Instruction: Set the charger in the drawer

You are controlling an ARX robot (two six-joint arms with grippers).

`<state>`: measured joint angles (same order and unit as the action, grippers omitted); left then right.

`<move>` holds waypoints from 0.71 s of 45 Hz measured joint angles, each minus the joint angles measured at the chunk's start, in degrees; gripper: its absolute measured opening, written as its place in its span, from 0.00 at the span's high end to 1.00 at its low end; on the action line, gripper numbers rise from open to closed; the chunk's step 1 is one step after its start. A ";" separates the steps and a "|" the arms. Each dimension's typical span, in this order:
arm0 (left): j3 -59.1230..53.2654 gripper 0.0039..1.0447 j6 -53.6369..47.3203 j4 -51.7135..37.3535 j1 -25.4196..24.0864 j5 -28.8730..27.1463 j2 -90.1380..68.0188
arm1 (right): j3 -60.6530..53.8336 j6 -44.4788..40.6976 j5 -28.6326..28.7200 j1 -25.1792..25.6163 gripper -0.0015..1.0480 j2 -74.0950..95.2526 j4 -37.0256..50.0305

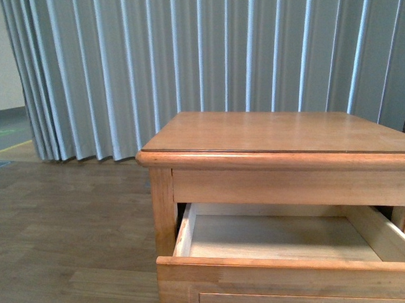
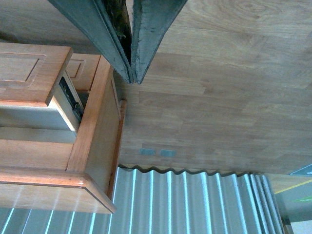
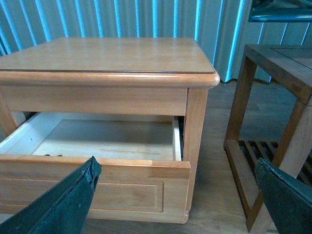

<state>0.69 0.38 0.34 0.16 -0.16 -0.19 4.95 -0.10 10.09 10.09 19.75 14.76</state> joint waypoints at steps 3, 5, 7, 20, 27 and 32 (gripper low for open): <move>0.00 0.96 0.02 0.00 0.00 0.00 0.00 | 0.00 0.00 -0.02 0.00 0.08 0.00 0.00; 0.00 0.90 0.02 0.00 0.00 -0.02 0.00 | 0.00 0.00 -0.02 0.00 0.08 0.00 0.00; 0.00 0.80 0.02 0.00 0.00 0.00 0.00 | 0.00 0.00 0.00 0.00 0.08 0.00 0.00; 0.00 0.16 0.02 0.00 0.00 -0.02 0.00 | -1.42 -13.49 10.40 -1.51 0.08 5.92 7.28; 0.00 0.06 -0.11 0.00 0.00 0.00 0.00 | -0.37 -19.74 2.54 -10.40 0.08 17.73 9.94; 0.00 0.06 -0.11 0.00 0.00 0.00 0.00 | 1.77 -21.42 -1.88 -16.09 0.08 29.40 13.79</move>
<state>0.69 0.27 0.34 0.16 -0.16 -0.19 6.72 -21.52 8.21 -6.00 49.15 28.56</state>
